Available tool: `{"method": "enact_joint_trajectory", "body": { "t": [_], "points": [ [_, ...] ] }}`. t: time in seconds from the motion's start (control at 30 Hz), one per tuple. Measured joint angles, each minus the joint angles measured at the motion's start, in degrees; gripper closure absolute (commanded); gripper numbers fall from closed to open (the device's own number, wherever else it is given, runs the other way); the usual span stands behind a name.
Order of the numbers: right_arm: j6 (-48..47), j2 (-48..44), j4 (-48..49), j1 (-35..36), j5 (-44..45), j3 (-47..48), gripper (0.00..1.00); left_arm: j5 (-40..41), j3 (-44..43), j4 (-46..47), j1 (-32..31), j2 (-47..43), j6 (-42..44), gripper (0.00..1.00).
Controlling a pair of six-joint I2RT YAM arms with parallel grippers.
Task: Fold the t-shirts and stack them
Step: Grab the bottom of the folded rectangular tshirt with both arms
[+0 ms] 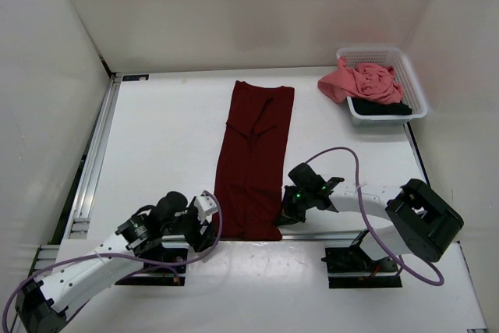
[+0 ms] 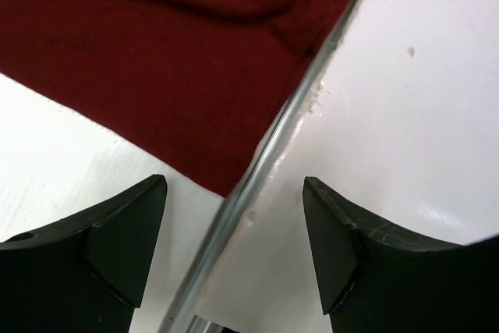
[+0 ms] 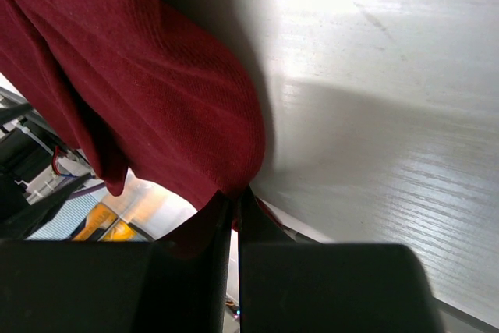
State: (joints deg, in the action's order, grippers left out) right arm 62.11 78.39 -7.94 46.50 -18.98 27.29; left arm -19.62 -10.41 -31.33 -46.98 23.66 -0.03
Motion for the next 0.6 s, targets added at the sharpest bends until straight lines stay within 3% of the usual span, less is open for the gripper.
{"method": "enact_joint_trajectory", "body": {
  "t": [0.17, 0.27, 0.6],
  "points": [
    [0.04, 0.11, 0.70, 0.00, 0.02, -0.15, 0.95, 0.22, -4.44, -0.33, -0.15, 8.68, 0.02, 0.21],
    [0.15, 0.37, 1.11, 0.00, -0.17, -0.20, 0.95, 0.94, -7.48, 0.07, -0.15, 13.42, -0.11, 0.29],
    [0.22, 0.63, 1.75, 0.00, -0.31, -0.20, 0.95, 2.73, -8.37, 0.24, -0.15, 18.78, 0.02, 0.30]
  ]
}}
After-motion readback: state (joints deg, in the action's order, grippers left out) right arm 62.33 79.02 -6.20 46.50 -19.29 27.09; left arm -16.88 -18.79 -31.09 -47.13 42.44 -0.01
